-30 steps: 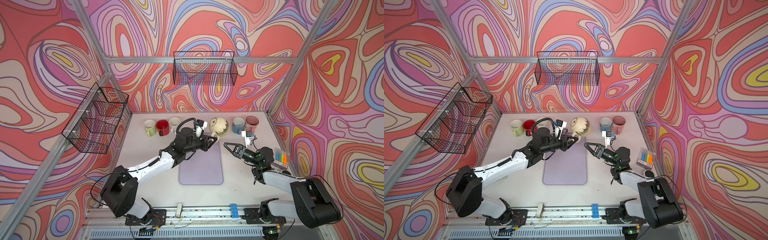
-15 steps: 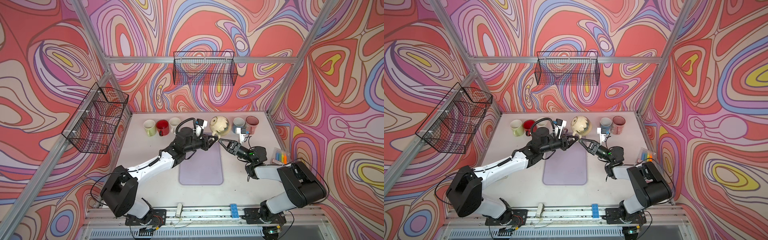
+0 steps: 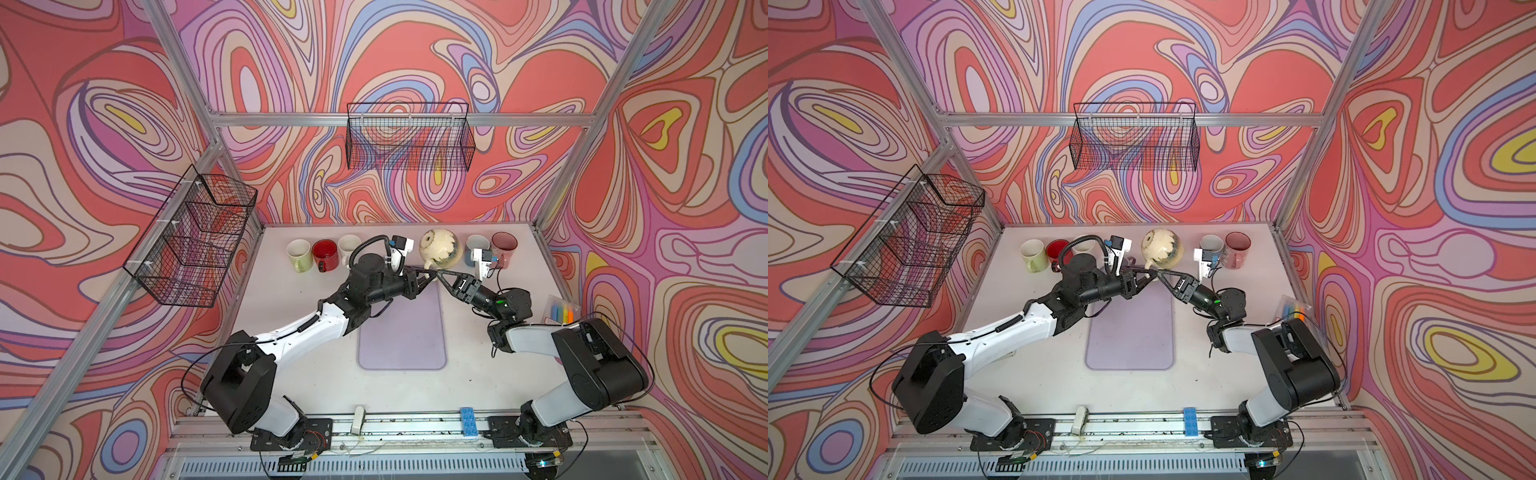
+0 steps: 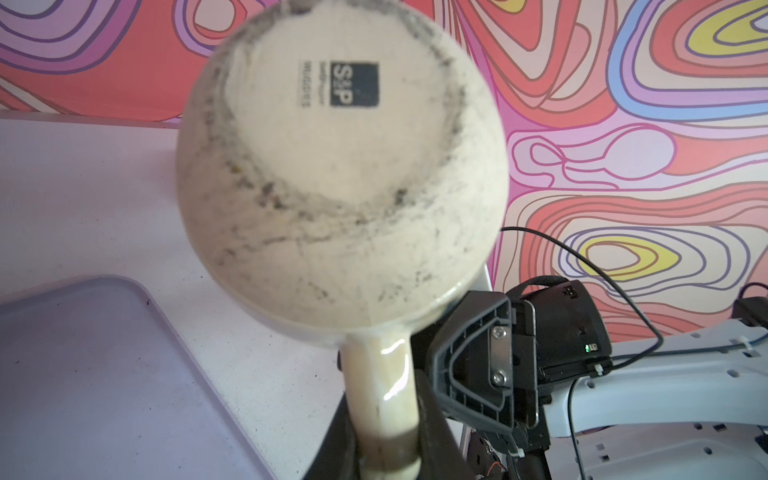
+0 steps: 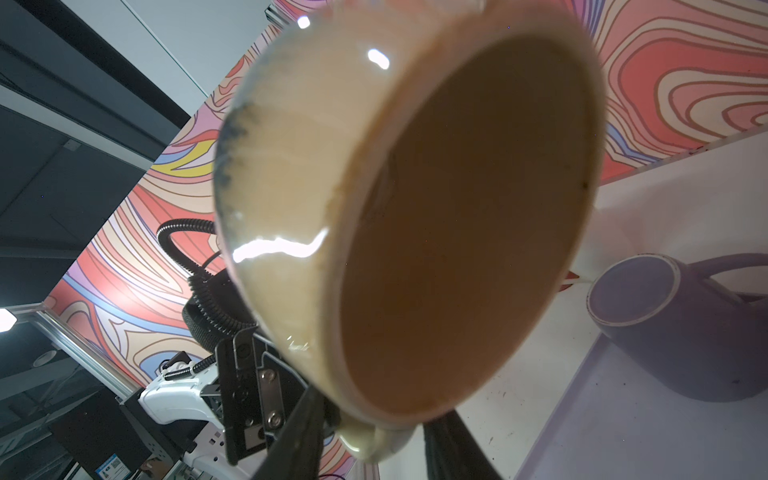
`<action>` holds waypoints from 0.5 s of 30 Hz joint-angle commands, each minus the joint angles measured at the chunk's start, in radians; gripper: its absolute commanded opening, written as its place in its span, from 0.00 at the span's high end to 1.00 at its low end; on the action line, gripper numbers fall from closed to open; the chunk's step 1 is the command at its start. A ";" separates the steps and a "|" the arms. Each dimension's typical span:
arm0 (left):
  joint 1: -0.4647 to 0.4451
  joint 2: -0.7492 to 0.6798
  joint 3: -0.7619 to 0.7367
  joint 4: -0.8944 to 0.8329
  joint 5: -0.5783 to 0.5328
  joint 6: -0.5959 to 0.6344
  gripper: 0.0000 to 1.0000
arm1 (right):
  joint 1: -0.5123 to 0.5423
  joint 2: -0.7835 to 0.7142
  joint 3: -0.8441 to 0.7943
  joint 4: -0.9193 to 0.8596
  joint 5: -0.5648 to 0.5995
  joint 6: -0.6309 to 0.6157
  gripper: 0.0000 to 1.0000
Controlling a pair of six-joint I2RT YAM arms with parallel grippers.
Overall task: Turn the mug right side up
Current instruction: 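Grasp the cream mug's handle with the right gripper while the left holds it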
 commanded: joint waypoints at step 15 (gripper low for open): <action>-0.010 0.016 -0.012 0.225 0.049 -0.020 1.00 | 0.037 0.056 0.075 0.011 0.084 0.038 0.84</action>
